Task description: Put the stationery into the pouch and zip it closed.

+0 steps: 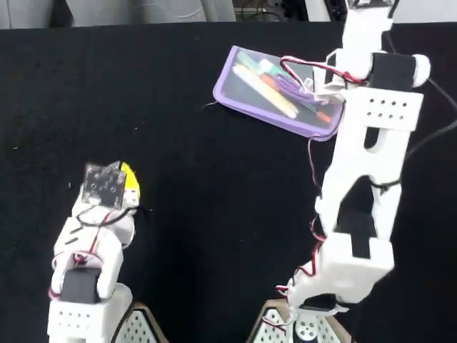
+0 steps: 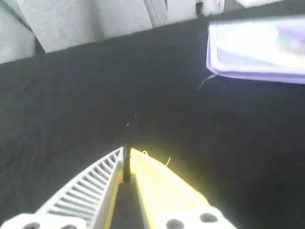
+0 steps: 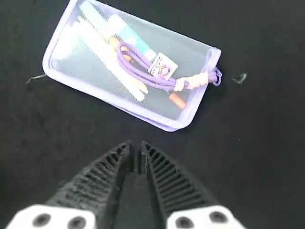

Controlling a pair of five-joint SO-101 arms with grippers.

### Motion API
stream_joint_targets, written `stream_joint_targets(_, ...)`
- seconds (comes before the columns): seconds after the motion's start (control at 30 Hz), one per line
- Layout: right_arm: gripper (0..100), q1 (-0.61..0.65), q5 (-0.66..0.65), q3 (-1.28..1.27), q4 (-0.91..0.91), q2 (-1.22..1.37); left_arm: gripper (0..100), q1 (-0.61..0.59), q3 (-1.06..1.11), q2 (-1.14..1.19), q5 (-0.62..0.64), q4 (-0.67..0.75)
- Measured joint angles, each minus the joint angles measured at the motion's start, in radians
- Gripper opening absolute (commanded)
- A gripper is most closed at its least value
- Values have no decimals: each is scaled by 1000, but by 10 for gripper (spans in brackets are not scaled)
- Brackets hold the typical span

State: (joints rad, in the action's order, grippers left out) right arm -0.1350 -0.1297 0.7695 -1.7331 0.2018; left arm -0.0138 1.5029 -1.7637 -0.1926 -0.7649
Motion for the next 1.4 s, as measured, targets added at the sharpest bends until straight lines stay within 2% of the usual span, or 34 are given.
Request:
stream_joint_targets(0.07,11,0,21,-57,0,-43,29,0,-2,-15,11,-77)
stream_joint_targets(0.4,11,60,32,-393,14,-308,29,-37,41,-54,21,-229)
stream_joint_targets(0.8,11,64,32,-905,227,-703,30,-38,80,-55,21,-381)
stream_joint_targets(1.13,11,64,32,-1318,390,-1022,30,-147,121,-55,21,-387)
stream_joint_targets(1.4,11,68,35,-1674,560,-1206,30,-149,164,-60,23,-387)
